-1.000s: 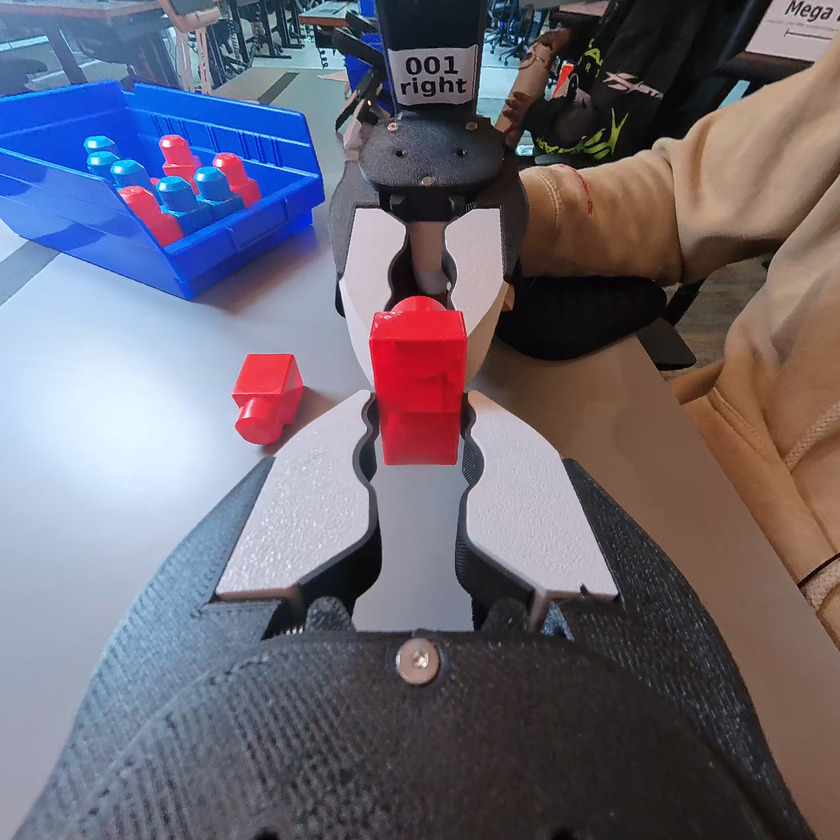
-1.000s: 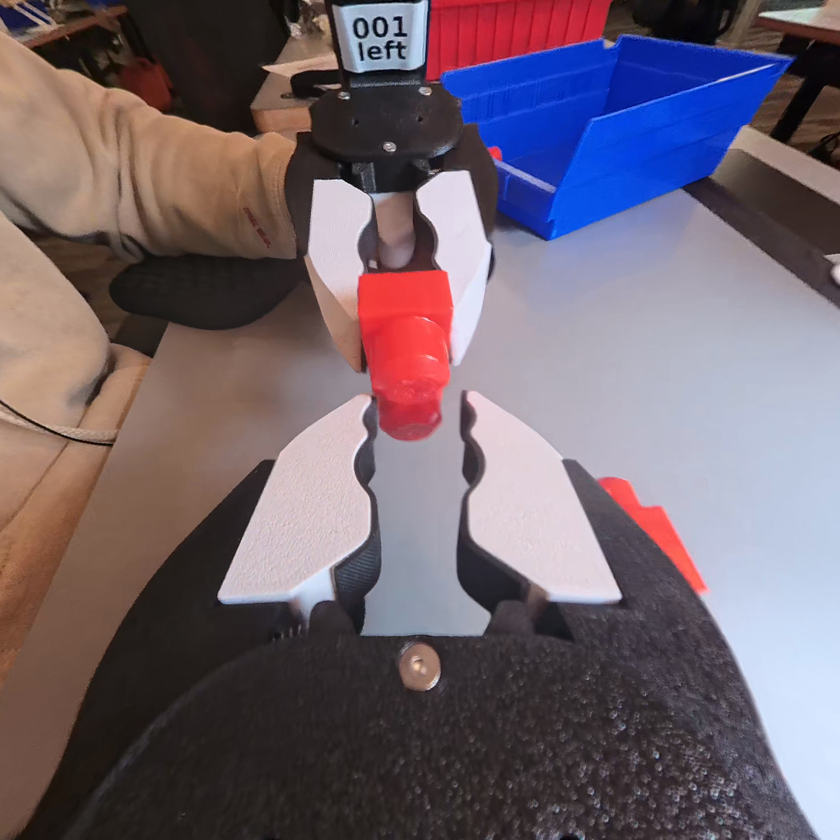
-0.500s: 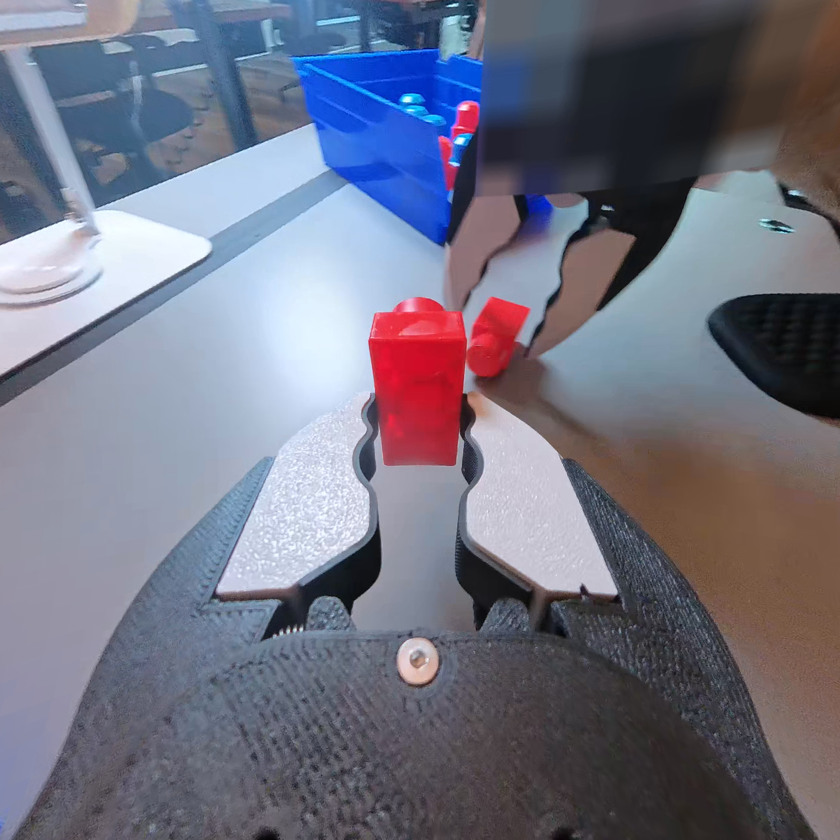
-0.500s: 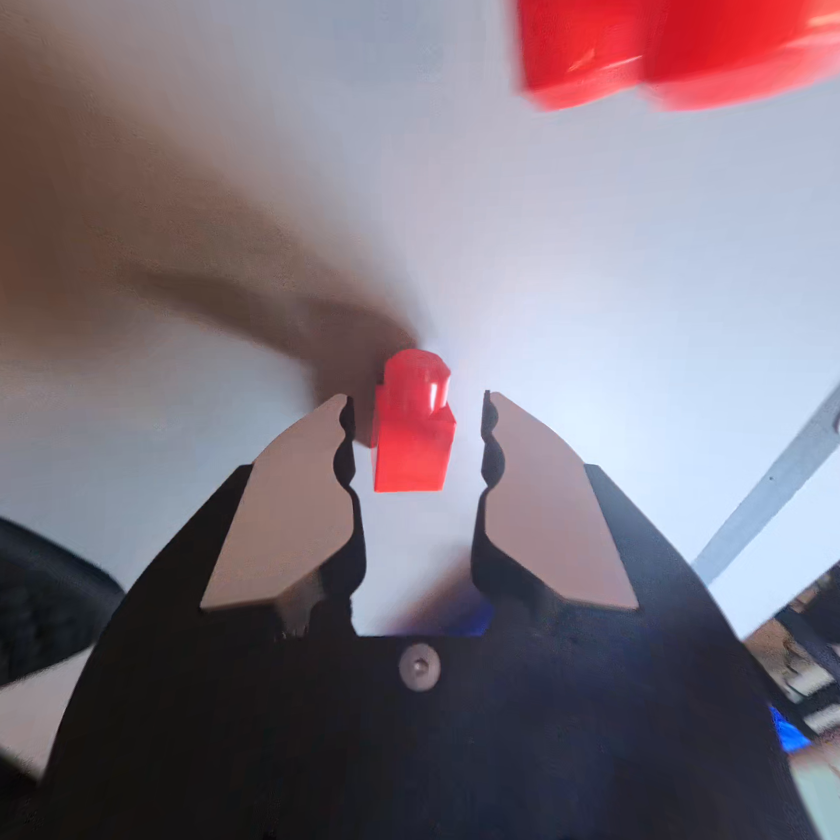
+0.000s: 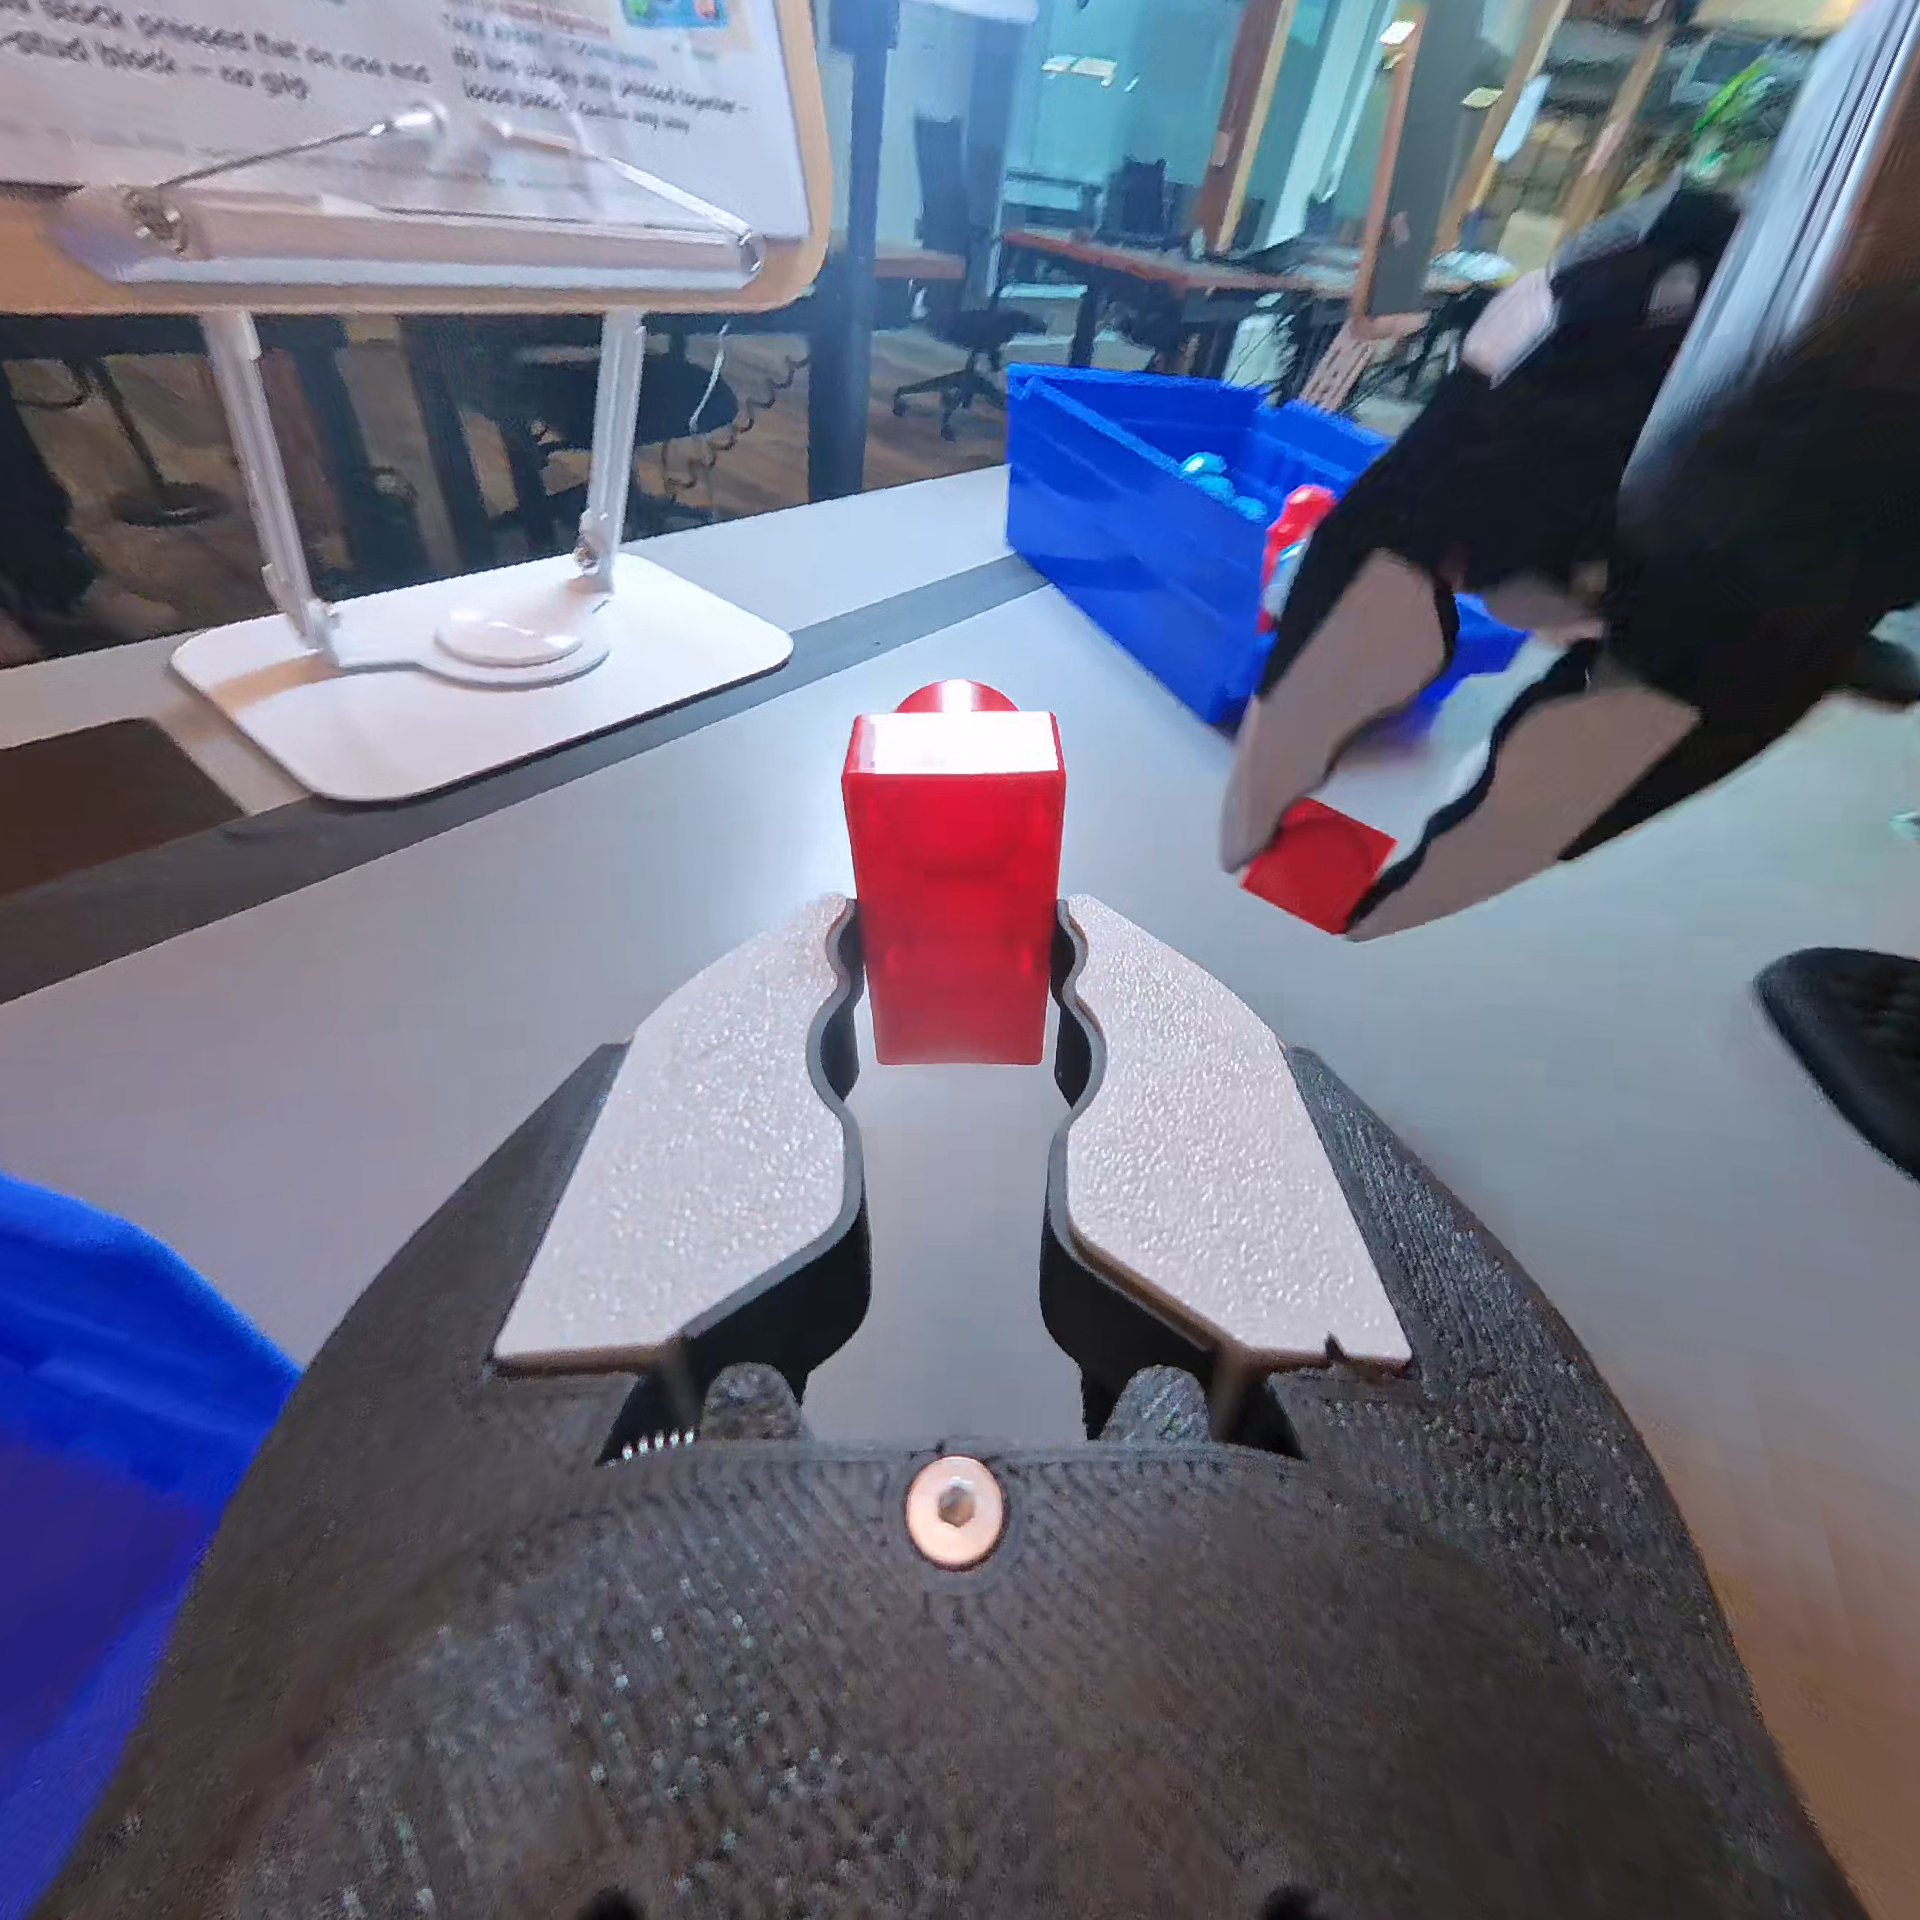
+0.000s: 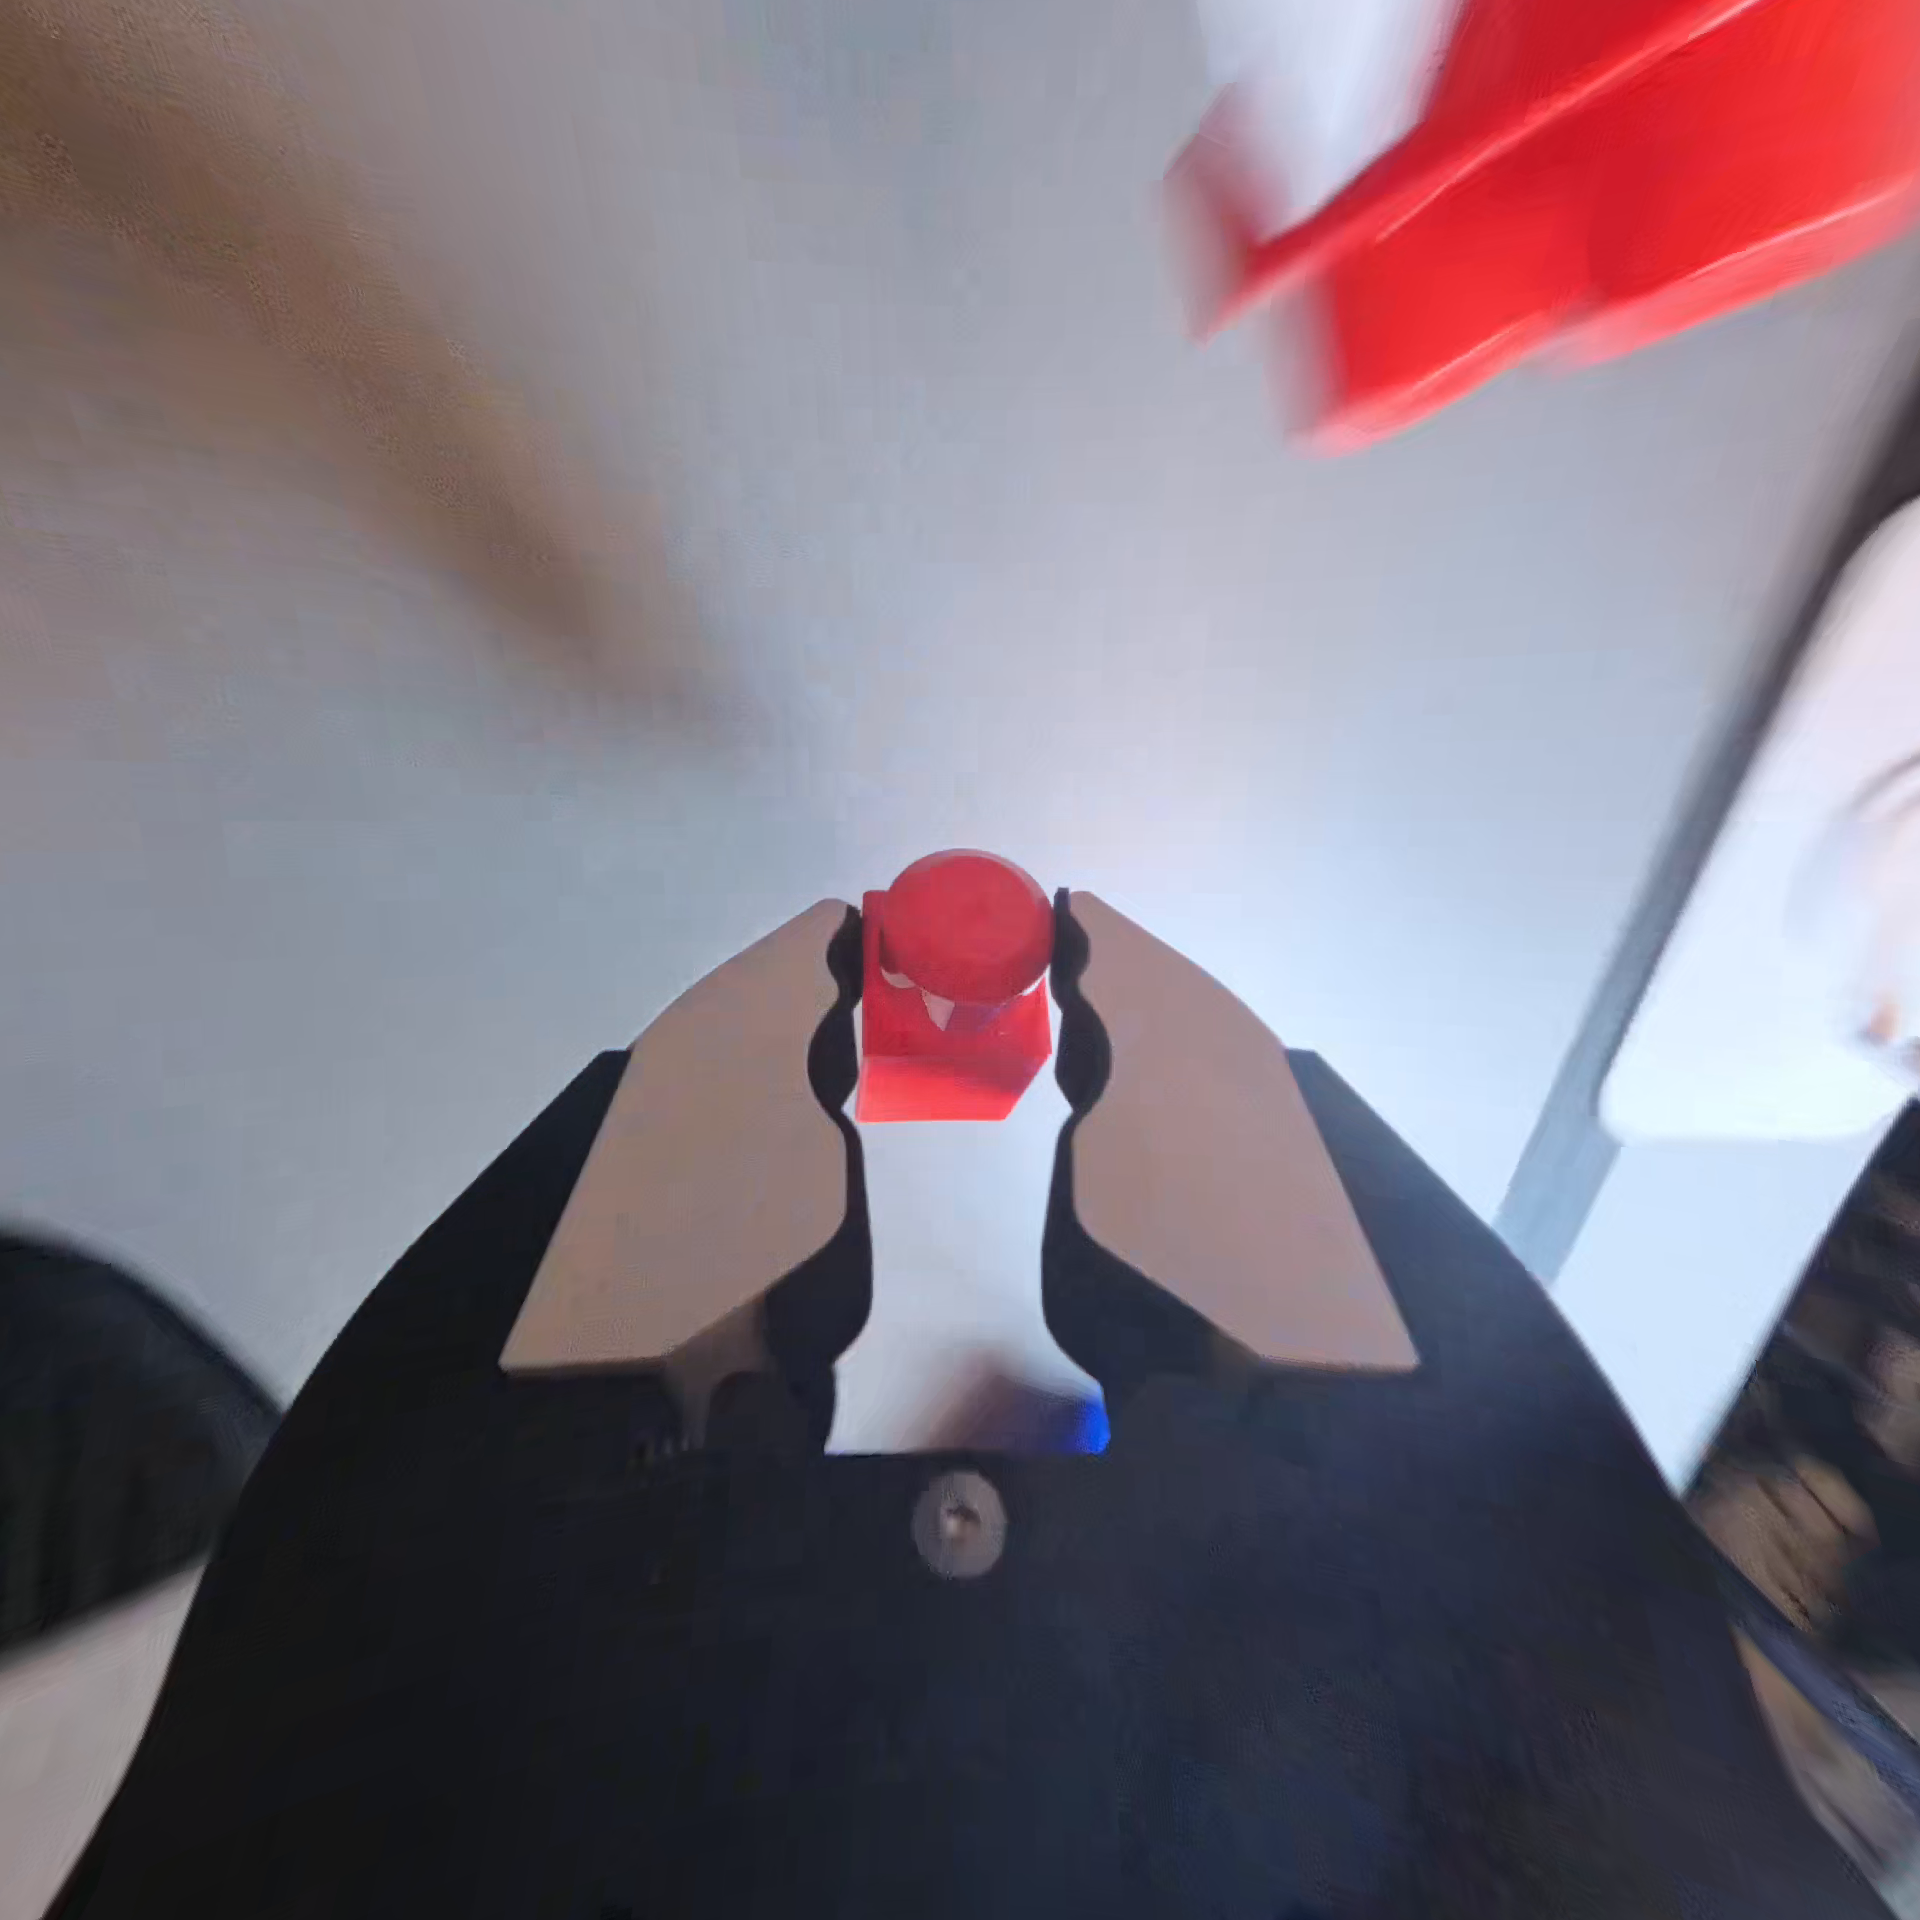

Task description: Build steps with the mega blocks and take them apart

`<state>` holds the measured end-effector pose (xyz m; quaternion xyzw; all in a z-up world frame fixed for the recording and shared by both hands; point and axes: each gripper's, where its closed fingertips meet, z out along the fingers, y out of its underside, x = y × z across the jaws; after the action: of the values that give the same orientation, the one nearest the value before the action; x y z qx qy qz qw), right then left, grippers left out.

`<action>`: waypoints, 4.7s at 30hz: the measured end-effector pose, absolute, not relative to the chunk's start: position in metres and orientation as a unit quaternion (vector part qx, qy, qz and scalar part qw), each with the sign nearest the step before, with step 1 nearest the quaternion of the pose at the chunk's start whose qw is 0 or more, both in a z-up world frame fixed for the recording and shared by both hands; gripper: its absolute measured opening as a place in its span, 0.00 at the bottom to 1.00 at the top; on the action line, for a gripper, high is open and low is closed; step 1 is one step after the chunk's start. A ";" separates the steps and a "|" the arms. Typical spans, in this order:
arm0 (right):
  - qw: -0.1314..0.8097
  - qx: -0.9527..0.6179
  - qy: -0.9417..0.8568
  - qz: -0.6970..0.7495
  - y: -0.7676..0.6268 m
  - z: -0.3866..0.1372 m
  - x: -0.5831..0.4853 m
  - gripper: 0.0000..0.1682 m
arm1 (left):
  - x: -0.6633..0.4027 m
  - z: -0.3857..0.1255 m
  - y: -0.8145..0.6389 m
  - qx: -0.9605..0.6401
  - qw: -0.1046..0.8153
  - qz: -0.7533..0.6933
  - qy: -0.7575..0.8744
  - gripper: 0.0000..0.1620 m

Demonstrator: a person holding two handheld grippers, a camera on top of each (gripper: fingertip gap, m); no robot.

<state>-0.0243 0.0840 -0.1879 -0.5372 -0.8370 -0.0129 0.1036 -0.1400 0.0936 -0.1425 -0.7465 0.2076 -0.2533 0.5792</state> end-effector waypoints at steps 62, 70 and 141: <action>0.484 -0.812 -0.324 -0.034 0.295 -0.015 0.222 0.17 | -0.045 -0.129 0.037 -0.677 0.532 -0.392 0.323 0.18; 0.312 -0.929 -0.171 -0.102 0.372 -0.140 0.305 0.18 | -0.036 -0.149 0.032 -0.689 0.523 -0.339 0.369 0.16; 0.441 -0.667 -0.431 0.418 0.053 -0.145 0.006 0.25 | -0.433 -0.210 0.241 -0.929 0.358 0.093 -0.013 0.19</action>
<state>0.0059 0.0532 -0.1454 -0.6669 -0.4312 0.4182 0.4410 -0.4327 0.2409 -0.2104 -0.9289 -0.0125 0.0935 0.3582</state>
